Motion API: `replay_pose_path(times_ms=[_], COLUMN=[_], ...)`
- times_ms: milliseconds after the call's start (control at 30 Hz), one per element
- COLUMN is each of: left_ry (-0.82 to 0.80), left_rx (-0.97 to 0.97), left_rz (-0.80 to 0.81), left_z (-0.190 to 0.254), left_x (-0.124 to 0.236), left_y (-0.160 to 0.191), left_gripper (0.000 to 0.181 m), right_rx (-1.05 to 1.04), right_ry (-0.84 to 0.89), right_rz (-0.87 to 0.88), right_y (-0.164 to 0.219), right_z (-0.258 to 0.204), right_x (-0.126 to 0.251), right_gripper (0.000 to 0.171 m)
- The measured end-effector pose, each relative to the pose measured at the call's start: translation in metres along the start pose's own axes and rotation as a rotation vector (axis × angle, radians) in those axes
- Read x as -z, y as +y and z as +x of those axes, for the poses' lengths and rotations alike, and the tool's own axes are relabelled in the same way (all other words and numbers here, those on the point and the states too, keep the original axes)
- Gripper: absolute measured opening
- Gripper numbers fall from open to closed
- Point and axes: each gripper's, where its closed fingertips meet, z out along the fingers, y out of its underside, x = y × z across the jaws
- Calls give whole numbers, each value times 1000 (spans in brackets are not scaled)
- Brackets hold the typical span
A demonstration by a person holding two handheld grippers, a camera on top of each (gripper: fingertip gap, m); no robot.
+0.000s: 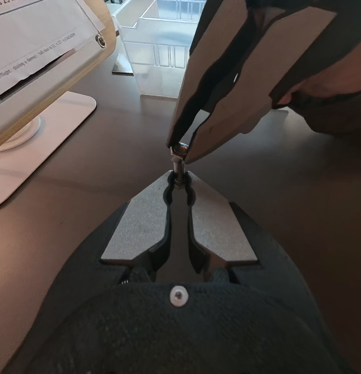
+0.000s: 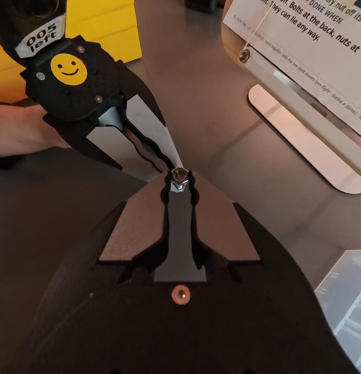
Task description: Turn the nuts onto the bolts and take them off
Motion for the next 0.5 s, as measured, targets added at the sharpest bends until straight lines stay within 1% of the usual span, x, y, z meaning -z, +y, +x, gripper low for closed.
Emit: replay_pose_path(times_ms=[100,500], left_ry=[19,26], left_rx=[11,-18], left_rz=[21,10], left_z=[1,4], left_x=[2,0], left_y=[-3,-2], left_gripper=[8,8], right_rx=[-2,9], right_ry=[-6,-12], right_rz=[13,-12], right_y=[-3,1], right_z=[-2,-3], right_x=[2,4], right_gripper=[13,13])
